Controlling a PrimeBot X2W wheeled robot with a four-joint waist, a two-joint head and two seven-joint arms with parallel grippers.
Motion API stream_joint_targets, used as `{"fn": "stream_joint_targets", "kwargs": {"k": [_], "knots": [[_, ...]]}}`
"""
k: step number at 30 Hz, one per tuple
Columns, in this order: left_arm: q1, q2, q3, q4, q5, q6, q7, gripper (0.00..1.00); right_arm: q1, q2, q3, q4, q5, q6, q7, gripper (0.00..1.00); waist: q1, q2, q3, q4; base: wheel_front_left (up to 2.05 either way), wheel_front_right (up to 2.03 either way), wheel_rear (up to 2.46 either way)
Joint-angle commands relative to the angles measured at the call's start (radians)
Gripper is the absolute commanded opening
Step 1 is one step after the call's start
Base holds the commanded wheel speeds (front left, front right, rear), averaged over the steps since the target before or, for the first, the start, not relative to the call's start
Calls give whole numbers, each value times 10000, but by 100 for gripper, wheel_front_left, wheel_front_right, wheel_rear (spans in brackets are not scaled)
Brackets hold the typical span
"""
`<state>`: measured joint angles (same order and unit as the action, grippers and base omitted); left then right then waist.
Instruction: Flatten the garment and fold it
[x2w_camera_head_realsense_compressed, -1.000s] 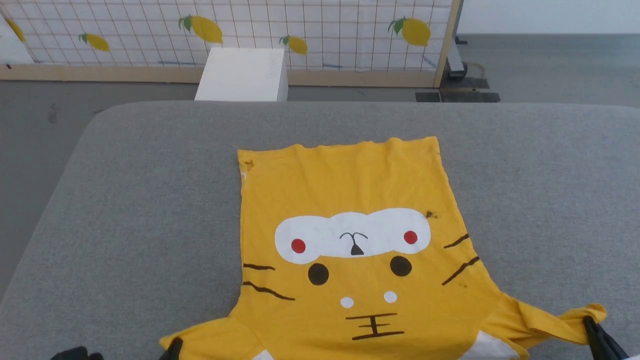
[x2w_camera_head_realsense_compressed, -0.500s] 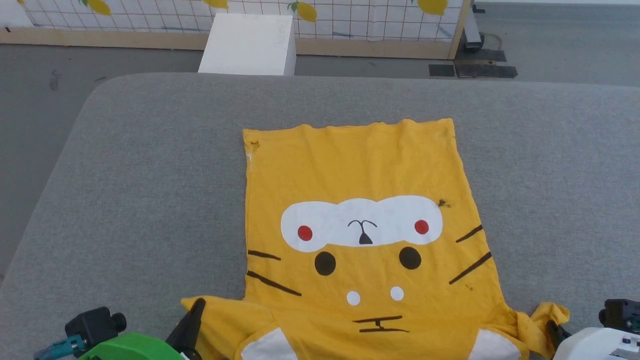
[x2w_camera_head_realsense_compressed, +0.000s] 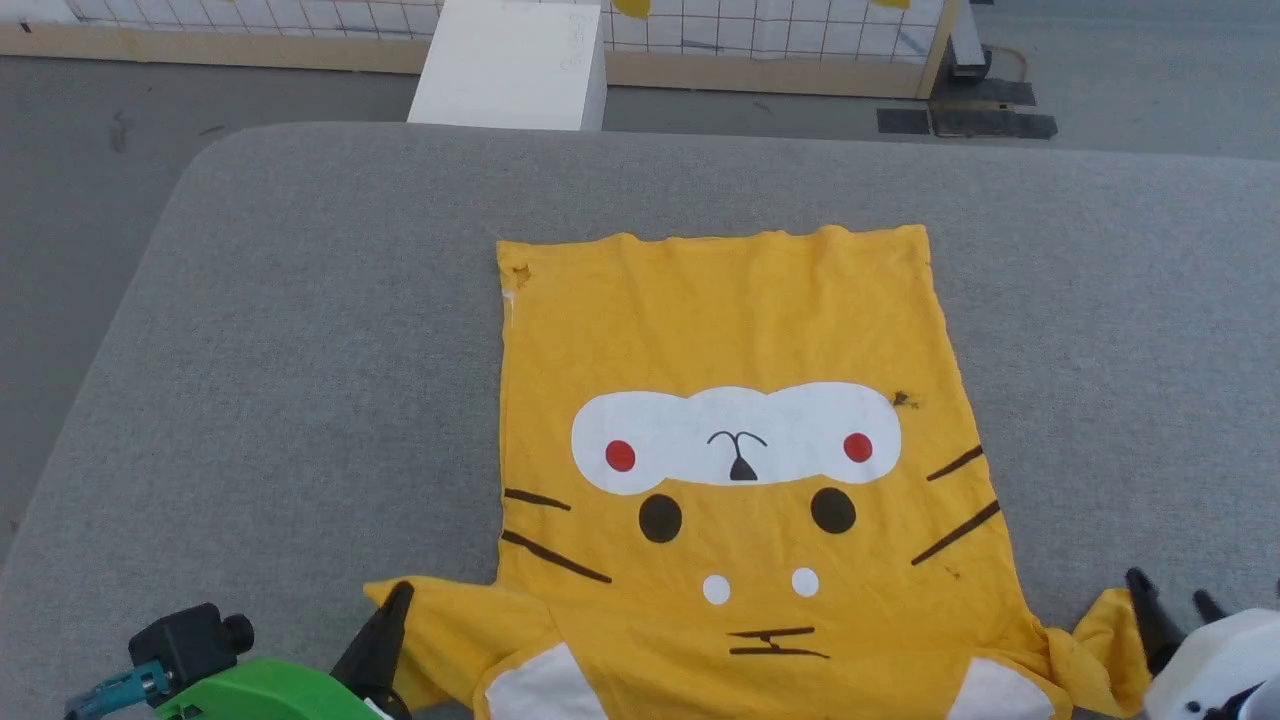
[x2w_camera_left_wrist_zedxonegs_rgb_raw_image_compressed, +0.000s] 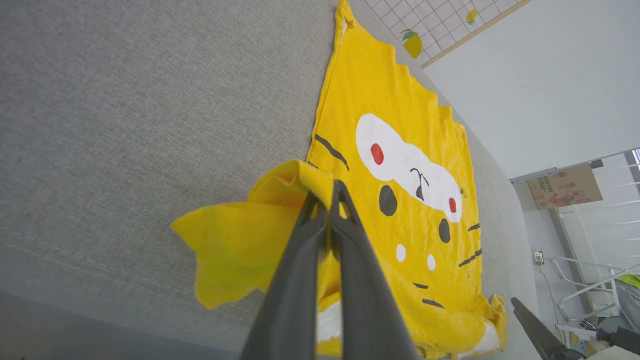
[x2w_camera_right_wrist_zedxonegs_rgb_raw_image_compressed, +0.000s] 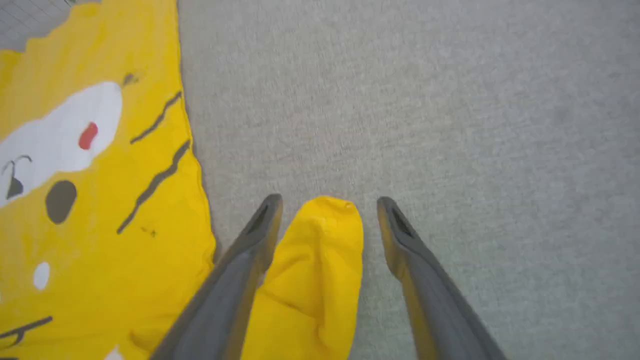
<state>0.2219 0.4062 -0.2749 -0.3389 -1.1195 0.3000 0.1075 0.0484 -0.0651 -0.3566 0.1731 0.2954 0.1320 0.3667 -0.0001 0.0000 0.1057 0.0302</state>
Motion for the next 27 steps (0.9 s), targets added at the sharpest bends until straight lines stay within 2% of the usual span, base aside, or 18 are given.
{"fn": "stream_joint_targets", "kwargs": {"k": [1,6,12,17,22,27], "knots": [[-165,-25,-1,-64,114,-22,-91,0,67,-112,-161,-597,96,-13,95,100,1,0,130,43,0,0,0],[-306,-91,-112,-135,249,-108,-198,0,-551,-509,-409,-2372,81,-13,769,100,1,0,485,156,0,0,0],[-776,-157,-358,-272,484,-241,-205,0,-2653,-1248,326,-2698,-362,-13,2001,100,1,0,1199,447,0,0,0],[-1358,-214,-645,-427,730,-370,-123,0,-4883,-1926,1106,-1831,-875,-13,3056,100,1,0,2042,888,0,0,0],[-1916,-364,-957,-437,875,-535,-24,0,-6862,-2160,1276,-525,-1382,-13,3913,100,1,0,2892,1402,0,0,0],[-2366,-604,-1224,-175,888,-744,18,0,-7948,-2314,1323,587,-1901,-13,4626,100,1,0,3488,1905,0,0,0]]}}
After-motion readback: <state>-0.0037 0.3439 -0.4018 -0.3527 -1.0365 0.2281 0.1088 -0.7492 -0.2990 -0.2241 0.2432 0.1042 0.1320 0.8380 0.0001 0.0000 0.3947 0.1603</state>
